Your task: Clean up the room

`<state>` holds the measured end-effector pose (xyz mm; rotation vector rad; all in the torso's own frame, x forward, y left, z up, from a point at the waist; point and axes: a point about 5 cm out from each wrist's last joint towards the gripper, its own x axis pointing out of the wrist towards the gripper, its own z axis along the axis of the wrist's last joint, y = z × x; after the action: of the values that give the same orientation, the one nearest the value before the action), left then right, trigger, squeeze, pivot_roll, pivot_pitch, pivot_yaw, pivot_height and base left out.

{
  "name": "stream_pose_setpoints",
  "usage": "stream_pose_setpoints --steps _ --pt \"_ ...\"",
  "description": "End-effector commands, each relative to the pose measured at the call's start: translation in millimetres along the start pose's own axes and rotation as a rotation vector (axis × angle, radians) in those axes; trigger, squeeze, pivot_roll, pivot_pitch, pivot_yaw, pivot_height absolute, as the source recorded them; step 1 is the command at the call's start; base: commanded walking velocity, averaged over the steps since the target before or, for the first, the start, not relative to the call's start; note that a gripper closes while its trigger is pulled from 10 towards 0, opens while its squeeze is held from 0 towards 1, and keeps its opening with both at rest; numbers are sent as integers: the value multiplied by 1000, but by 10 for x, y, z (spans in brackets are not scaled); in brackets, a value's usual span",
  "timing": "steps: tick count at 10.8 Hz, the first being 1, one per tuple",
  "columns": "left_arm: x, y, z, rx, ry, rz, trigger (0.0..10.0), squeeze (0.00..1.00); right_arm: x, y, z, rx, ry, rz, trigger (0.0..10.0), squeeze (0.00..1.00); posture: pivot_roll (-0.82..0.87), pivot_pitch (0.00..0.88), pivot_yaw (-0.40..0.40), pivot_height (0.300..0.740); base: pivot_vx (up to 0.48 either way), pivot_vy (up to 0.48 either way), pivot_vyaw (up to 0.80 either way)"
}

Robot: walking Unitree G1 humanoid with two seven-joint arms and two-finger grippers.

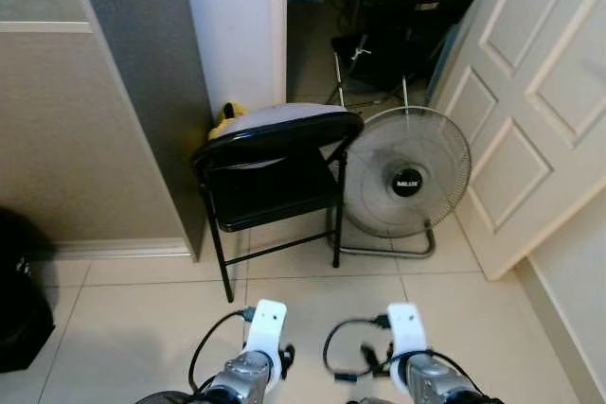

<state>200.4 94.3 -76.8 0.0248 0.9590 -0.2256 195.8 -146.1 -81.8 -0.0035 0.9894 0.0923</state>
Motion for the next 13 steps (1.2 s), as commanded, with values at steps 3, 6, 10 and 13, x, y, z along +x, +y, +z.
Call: stream_pose_setpoints --steps 3,6,10,13 --pt "-292 589 1468 -45 -619 27 10000 0 -265 -513 1007 -24 -504 -66 10000 0 -109 0 -18 740 0 0 0" --pt "-1038 820 1981 0 -1019 129 10000 0 -991 -410 1449 -165 -1002 -167 10000 0 -49 0 -51 740 0 0 0" --pt "-1267 668 1761 27 -1029 130 10000 1000 -1277 -418 1454 -121 -1098 -212 10000 1000 -63 0 -25 740 0 0 0" --pt "-1230 578 1666 30 -945 79 10000 1000 -1279 -478 1421 -7 -1035 -183 10000 1000 -103 0 -12 740 0 0 0"
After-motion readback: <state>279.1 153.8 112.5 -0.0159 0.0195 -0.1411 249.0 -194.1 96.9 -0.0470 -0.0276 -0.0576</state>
